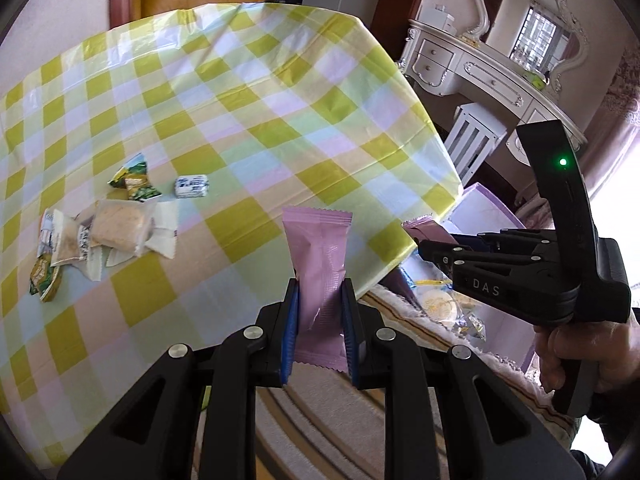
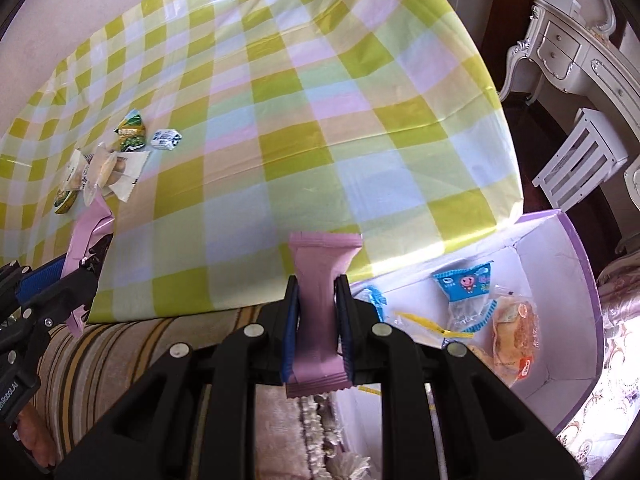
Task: Organize snacks
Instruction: 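Carry the pink snack bar over the white box with the right gripper, then open the right gripper to drop the pink snack bar into the box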
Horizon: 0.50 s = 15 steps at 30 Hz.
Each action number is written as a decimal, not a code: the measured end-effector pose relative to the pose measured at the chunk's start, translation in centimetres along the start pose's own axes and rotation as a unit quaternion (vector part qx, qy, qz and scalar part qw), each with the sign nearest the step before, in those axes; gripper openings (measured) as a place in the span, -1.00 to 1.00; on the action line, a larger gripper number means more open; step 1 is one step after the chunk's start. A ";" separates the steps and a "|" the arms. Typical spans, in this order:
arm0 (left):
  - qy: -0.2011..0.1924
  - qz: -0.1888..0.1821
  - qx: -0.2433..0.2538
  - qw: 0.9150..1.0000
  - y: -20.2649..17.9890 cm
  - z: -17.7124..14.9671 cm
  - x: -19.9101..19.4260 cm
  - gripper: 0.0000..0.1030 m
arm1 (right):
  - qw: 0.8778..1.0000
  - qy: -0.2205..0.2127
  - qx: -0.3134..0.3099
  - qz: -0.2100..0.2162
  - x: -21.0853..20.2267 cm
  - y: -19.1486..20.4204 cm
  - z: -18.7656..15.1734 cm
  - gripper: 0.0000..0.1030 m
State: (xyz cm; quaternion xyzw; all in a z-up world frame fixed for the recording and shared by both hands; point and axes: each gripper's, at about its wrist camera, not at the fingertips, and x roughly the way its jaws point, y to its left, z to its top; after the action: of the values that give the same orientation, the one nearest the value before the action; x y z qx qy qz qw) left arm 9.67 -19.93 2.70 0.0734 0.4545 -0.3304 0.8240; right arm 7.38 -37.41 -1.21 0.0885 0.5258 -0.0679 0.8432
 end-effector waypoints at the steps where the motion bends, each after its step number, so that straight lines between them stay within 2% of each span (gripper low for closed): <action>1: 0.003 -0.007 0.006 1.000 -0.7 0.2 0.4 -0.63 | 1.000 0.000 0.008 -0.004 0.0 -0.8 -0.2 -0.64; 6: 0.023 -0.048 0.024 0.998 -4.0 1.0 2.7 -0.63 | 0.999 0.003 0.042 -0.020 0.4 -4.6 -1.2 -0.64; 9: 0.038 -0.079 0.014 0.996 -5.1 1.3 4.1 -0.63 | 0.998 0.002 0.061 -0.025 0.6 -6.5 -1.7 -0.64; 15: 0.068 -0.112 0.004 0.991 -6.8 1.8 6.6 -0.63 | 0.995 -0.010 0.088 -0.045 0.4 -9.7 -2.9 -0.64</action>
State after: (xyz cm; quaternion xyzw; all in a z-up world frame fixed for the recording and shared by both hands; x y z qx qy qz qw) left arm 9.25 -29.12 -0.31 0.0477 0.5134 -0.4171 0.7484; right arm 2.98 -46.25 -3.62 0.1376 0.5130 -0.1524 0.8335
